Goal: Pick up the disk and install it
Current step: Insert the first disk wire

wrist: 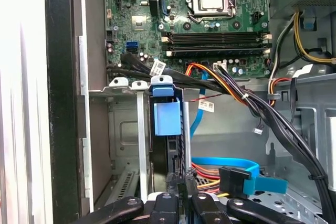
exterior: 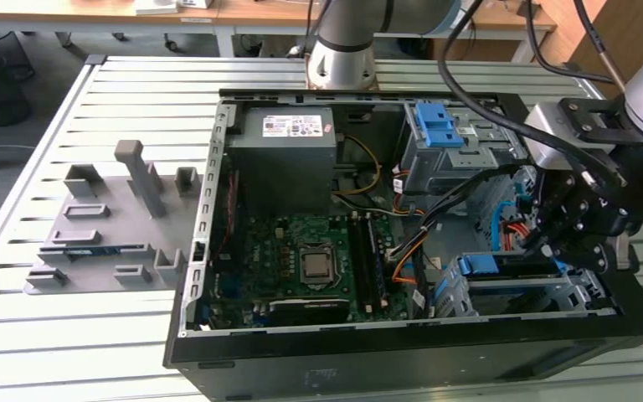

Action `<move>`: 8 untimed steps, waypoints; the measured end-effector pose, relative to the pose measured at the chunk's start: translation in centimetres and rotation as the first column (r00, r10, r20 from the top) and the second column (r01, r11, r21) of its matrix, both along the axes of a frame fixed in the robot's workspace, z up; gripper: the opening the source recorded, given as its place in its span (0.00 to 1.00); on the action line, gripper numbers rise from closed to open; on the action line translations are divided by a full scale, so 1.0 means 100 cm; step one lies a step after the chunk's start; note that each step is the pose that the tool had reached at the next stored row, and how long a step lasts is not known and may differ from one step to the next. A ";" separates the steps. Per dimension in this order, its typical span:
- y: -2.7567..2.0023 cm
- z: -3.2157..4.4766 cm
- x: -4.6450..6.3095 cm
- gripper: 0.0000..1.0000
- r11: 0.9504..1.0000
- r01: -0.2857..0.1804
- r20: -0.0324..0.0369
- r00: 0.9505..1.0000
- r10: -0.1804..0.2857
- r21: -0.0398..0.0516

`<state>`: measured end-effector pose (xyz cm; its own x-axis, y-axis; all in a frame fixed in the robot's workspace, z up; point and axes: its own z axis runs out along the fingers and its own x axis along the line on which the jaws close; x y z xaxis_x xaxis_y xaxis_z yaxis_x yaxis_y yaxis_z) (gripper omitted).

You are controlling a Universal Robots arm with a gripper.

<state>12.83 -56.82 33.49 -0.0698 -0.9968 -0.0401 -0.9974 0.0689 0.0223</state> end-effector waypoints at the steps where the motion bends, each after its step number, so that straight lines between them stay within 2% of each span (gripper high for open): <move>1: 0.0000 -0.0005 0.000 0.16 1.000 0.000 0.000 1.000 0.000 0.000; 8: 0.0000 -0.0028 0.000 0.16 1.000 0.000 0.000 1.000 0.000 0.000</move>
<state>12.82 -56.82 33.22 -0.0698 -0.9967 -0.0405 -0.9974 0.0690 0.0224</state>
